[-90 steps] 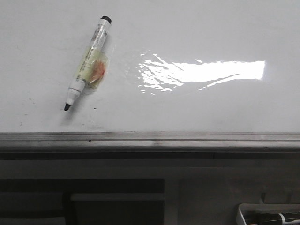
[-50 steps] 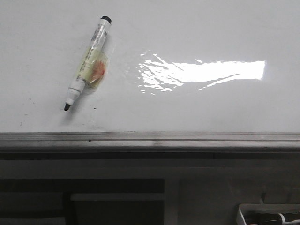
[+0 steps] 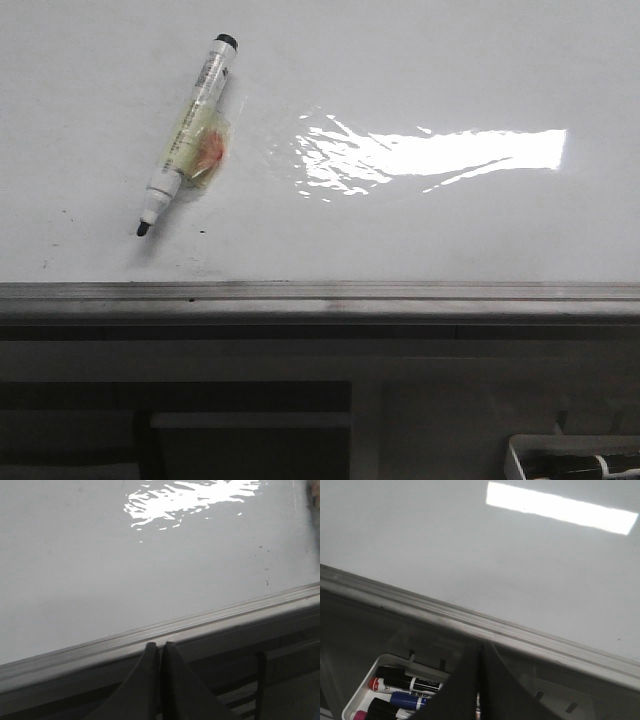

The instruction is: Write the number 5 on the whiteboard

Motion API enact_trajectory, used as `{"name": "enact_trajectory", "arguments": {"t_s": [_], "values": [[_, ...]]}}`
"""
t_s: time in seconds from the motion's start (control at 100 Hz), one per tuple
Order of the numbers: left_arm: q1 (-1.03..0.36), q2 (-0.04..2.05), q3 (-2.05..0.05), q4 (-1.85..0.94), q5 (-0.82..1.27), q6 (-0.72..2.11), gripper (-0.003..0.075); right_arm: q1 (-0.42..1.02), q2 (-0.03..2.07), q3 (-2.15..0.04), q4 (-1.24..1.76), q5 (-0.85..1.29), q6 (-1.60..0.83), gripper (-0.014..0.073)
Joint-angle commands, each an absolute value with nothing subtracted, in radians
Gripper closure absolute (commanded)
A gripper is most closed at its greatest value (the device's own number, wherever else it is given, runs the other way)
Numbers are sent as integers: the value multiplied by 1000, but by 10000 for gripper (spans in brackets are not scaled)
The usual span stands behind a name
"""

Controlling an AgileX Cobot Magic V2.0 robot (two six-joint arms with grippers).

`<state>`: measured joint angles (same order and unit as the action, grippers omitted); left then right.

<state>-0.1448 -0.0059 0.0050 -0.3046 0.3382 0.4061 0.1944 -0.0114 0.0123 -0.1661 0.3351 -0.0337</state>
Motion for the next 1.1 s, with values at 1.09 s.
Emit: {"name": "enact_trajectory", "arguments": {"t_s": [1.09], "values": [[-144, 147, -269, -963, 293, 436, 740, 195, 59, -294, 329, 224, 15, 652]]}}
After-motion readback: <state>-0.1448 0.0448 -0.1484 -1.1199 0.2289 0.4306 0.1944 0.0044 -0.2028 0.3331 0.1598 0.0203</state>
